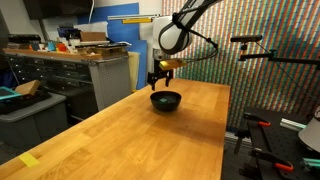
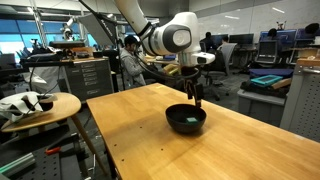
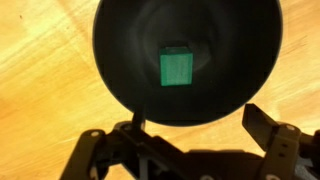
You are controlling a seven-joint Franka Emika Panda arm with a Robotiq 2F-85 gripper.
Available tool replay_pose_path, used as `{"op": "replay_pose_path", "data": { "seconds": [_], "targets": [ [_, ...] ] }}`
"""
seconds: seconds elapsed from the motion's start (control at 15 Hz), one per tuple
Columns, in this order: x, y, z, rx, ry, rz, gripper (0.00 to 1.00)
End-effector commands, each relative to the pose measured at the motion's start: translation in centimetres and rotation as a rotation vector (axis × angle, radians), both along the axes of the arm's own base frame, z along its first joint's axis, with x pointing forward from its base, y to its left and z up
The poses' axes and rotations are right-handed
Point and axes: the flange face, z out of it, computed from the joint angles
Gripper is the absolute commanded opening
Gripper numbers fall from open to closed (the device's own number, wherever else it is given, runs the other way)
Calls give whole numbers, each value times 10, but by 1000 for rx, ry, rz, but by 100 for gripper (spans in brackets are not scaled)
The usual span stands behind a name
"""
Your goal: Put the block in the bowl
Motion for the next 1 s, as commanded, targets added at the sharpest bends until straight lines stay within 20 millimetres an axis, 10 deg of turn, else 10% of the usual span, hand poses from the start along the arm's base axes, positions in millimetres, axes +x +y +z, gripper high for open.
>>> {"op": "replay_pose_path", "data": {
  "seconds": [0.0,0.53,0.93],
  "targets": [
    [-2,3,48,5,4,-1,100],
    [4,39,119,25,-42,20,100],
    [5,38,110,26,-46,34,100]
  ]
}}
